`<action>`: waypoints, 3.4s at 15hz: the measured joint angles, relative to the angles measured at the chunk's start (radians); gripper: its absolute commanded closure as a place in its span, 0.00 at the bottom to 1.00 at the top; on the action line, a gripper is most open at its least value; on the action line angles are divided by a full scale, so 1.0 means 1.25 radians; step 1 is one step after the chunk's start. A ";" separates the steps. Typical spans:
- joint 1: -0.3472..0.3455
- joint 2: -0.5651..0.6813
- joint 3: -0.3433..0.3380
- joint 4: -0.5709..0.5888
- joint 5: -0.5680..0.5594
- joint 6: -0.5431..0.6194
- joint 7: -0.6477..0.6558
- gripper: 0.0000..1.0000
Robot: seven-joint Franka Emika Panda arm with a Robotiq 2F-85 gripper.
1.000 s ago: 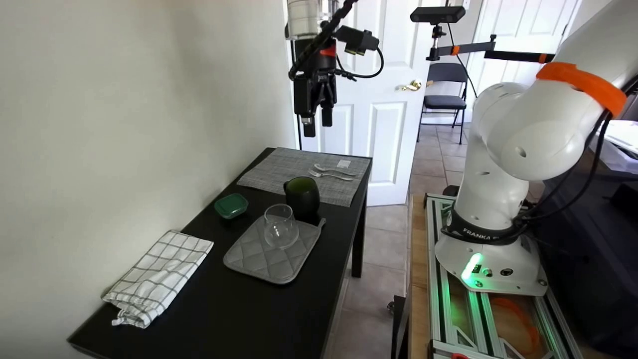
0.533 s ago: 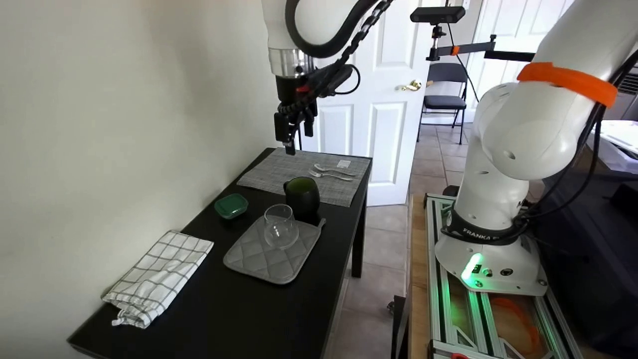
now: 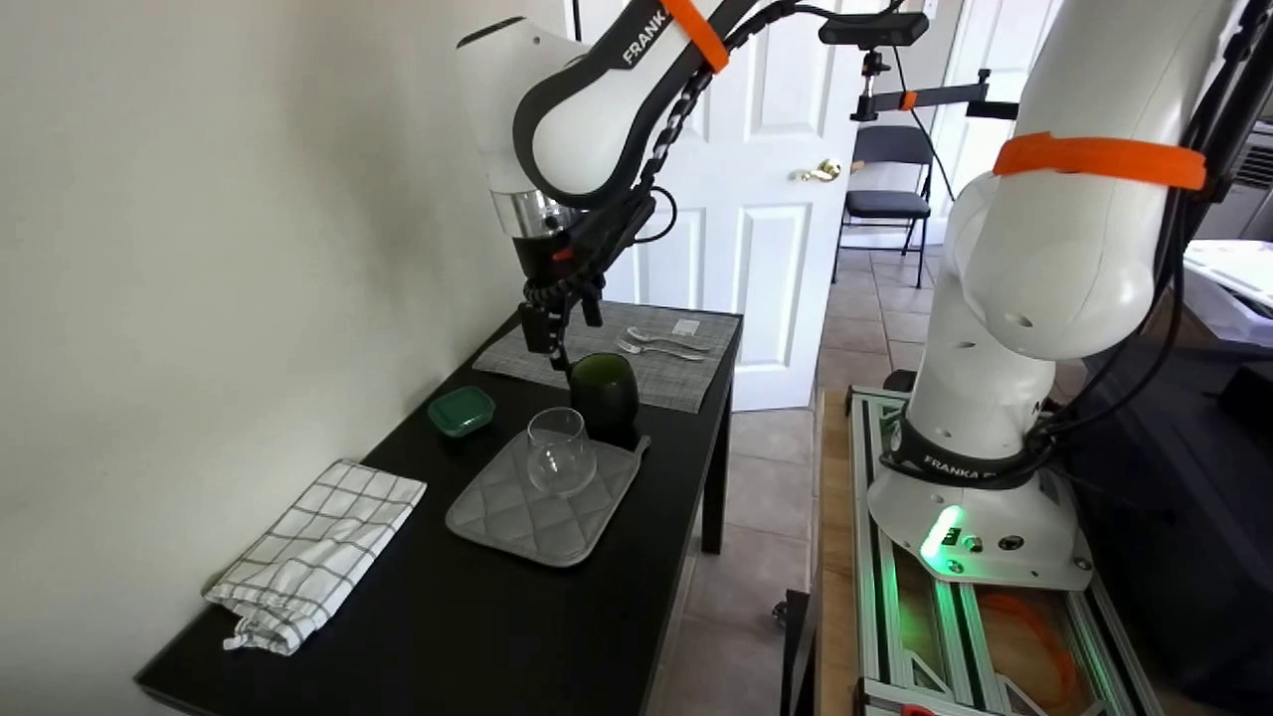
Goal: Put the glass cup on the back cup
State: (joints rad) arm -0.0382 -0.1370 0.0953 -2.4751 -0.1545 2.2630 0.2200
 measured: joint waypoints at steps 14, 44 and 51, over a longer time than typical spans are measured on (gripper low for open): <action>0.028 0.151 -0.009 0.020 -0.031 0.145 0.029 0.00; 0.062 0.203 -0.044 0.046 -0.038 0.148 0.034 0.99; 0.055 0.038 -0.052 0.047 -0.008 0.054 0.020 0.99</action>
State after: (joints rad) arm 0.0304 -0.0896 0.0302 -2.4166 -0.1642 2.3302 0.2448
